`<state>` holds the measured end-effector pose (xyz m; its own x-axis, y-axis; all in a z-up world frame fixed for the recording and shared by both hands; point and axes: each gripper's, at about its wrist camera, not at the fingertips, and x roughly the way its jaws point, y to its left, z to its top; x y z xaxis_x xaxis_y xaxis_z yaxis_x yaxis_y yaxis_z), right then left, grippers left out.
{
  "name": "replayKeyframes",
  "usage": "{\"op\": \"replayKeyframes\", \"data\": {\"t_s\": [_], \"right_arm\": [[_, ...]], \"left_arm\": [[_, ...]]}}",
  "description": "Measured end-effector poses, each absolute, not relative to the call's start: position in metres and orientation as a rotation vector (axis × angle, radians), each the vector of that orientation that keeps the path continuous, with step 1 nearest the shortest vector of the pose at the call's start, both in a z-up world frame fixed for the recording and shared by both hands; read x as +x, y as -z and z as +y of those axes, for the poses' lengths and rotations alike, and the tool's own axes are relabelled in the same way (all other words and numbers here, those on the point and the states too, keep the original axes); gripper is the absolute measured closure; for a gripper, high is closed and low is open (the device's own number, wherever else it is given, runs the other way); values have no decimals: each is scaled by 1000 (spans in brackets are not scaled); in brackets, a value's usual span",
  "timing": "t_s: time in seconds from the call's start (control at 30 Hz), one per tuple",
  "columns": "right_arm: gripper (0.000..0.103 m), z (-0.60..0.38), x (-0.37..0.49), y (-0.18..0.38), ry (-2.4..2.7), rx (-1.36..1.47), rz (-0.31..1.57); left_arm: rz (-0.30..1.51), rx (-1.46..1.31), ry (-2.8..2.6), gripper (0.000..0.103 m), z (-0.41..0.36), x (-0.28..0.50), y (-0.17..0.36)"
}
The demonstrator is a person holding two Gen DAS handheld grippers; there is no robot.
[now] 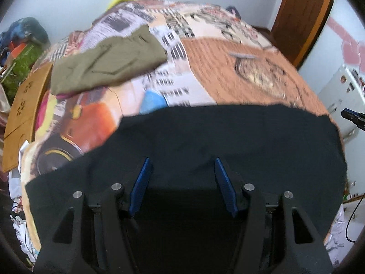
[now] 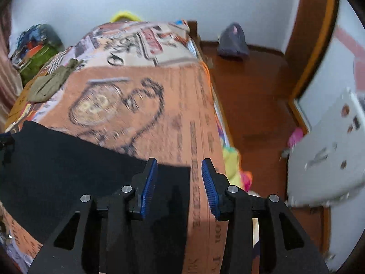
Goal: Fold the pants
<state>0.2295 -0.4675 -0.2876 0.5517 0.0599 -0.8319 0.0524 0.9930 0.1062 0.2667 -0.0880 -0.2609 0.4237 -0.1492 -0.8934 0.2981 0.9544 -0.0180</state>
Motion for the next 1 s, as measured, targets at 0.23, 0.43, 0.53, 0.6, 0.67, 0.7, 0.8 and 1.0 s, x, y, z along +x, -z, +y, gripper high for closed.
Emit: {"op": "replayKeyframes", "data": {"t_s": [0.23,0.43,0.53,0.6,0.67,0.7,0.8,1.0], "right_arm": [[62,-465,235,333,-45,191,1049],[70,-459,242,340,-38,174,1012],[78,-454,238,339,-33,149,985],[80,-454,235,338,-24,143,972],[81,-454,235,337,-13,143,962],[82,-454,235,336,-7,143,958],[87,-449,236,334,6,114,947],[92,-442,238,325,53,36,903]], "left_arm": [[1119,111,262,38,-84,263,271],[1116,124,255,37,-85,264,270],[1094,156,230,38,-81,265,262],[1056,166,164,38,-68,268,254],[1046,151,90,38,-45,276,250],[1039,150,51,38,-33,280,249],[1039,138,-89,38,10,294,253],[1089,83,-277,38,84,306,279]]}}
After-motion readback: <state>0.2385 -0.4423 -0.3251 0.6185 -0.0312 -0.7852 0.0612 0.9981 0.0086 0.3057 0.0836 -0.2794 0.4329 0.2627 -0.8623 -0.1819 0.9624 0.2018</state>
